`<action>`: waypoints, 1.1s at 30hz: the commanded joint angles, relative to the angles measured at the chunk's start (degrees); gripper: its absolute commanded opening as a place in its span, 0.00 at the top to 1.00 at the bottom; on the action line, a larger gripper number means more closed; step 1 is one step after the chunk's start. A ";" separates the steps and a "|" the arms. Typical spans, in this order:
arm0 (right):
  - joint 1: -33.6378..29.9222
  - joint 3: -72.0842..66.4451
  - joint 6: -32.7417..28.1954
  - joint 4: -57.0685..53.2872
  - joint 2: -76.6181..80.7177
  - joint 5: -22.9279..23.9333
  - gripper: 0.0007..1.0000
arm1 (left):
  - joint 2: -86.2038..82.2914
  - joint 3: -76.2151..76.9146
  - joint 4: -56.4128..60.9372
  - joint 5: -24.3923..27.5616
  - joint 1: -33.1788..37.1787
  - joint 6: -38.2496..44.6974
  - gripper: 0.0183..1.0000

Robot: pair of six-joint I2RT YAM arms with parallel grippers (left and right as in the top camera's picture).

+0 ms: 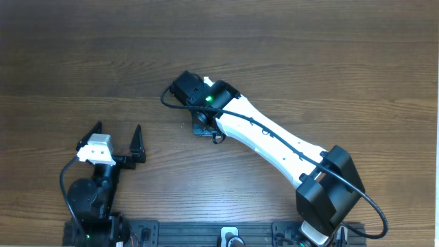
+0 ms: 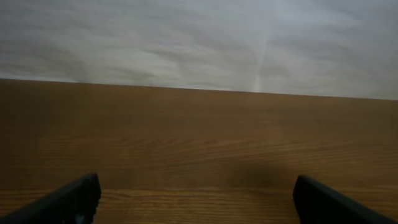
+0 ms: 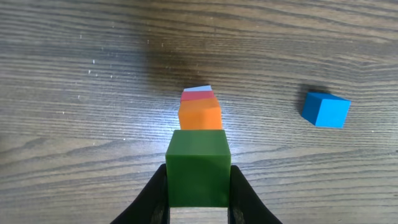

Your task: Stack Cubes

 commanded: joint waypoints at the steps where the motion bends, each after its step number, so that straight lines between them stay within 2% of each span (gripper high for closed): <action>1: -0.83 0.94 -0.81 0.15 1.42 -1.03 0.87 | -0.46 -0.33 0.11 0.50 0.26 1.05 0.00; 33: -1.53 0.87 -0.79 1.18 3.43 -1.01 0.86 | -0.46 -0.33 0.11 0.52 0.26 1.07 0.00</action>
